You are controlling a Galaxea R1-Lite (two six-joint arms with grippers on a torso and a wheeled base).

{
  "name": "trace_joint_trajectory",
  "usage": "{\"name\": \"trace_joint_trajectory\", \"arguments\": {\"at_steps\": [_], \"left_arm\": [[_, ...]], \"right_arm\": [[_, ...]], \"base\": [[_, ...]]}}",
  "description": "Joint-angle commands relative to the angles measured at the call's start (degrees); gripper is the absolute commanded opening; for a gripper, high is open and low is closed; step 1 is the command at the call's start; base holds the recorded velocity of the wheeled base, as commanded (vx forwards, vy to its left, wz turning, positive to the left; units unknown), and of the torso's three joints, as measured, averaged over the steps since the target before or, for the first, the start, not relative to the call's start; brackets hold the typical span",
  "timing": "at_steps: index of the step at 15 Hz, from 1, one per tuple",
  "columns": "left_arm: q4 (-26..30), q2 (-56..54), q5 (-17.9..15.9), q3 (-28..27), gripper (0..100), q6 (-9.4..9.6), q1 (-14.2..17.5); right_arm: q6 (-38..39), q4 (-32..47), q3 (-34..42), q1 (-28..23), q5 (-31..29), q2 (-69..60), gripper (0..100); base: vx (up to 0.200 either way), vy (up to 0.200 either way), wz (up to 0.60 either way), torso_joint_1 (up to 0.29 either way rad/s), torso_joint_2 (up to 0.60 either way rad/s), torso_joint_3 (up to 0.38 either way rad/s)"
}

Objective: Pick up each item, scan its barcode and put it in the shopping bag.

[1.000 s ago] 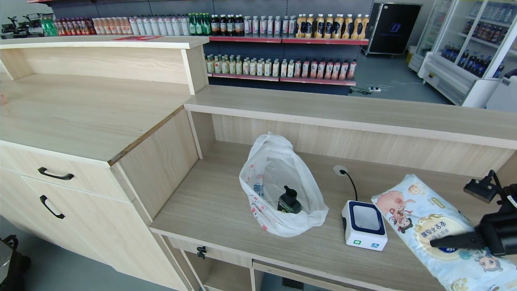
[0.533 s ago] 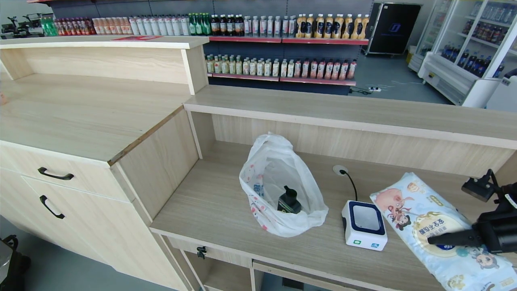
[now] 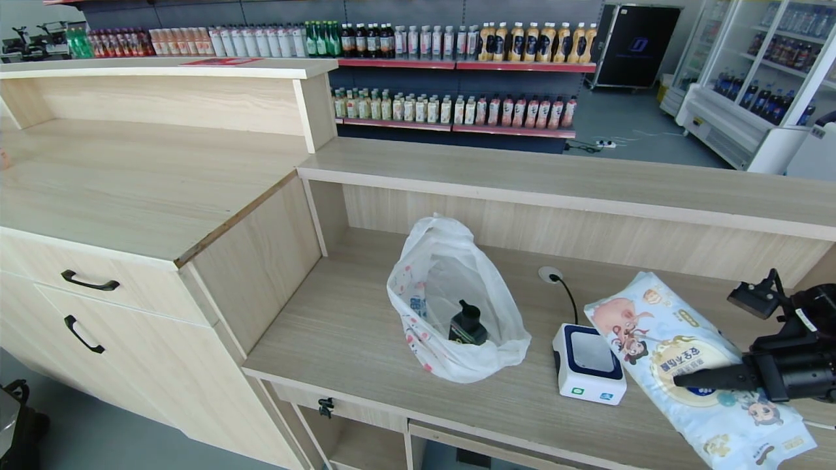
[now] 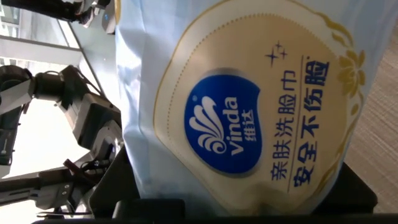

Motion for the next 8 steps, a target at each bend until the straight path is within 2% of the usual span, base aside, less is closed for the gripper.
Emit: {"name": "trace_joint_trajectory", "arguments": {"at_steps": [1,8], "left_arm": [[0.0,0.0,0.0,0.0,100,-0.01,0.0],[0.0,0.0,0.0,0.0,100,-0.01,0.0]], "right_arm": [[0.0,0.0,0.1,1.2,0.0,0.3,0],[0.0,-0.3,-0.2,1.2,0.0,0.5,0]], "base": [[0.0,0.0,0.0,0.0,0.0,0.0],[0.0,0.0,0.0,0.0,0.0,0.0]]}}
